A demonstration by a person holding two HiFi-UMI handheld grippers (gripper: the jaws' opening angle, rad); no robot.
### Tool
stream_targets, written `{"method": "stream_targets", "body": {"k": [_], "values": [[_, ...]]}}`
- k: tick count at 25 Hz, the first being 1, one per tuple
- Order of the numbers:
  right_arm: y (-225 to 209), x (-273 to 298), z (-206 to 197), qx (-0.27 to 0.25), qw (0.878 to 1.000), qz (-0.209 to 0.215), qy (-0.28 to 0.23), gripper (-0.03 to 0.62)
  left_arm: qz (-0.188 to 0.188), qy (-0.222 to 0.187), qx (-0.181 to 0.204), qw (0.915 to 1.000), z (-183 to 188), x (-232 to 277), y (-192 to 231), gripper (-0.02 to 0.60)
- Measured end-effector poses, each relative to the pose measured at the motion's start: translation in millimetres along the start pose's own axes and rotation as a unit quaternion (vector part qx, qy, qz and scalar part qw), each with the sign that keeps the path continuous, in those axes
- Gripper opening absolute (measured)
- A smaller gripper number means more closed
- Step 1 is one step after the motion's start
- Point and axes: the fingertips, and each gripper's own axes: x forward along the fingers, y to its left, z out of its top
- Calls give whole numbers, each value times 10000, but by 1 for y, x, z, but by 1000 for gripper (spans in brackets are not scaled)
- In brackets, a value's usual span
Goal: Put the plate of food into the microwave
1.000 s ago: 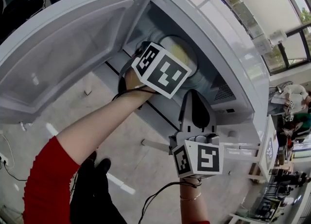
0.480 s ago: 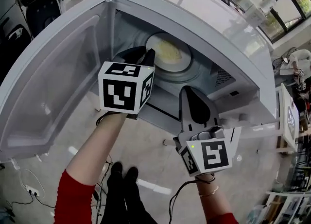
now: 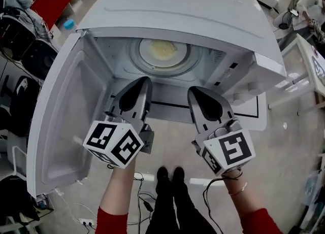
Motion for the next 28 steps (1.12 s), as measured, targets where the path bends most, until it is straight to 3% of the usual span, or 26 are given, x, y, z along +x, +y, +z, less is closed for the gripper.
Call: {"method": "stream_targets", "body": {"k": [7,13,22,28], "values": [[21,-59,3,577,9976,4,375,15,-232,134,-190,9995,12,-60,-55,9],[42,-102,17,796,9961,-165,329,15,-361,466,-278,9979,15,-98,-89,9],[41,-153,-1,848,9947,-337,470,14,-268,921,50,9954,-19,-117,-127,9],[43,-172,2,728,9962,-363,305,14,-122,828,507,9952,-17,-129,-142,8]]}}
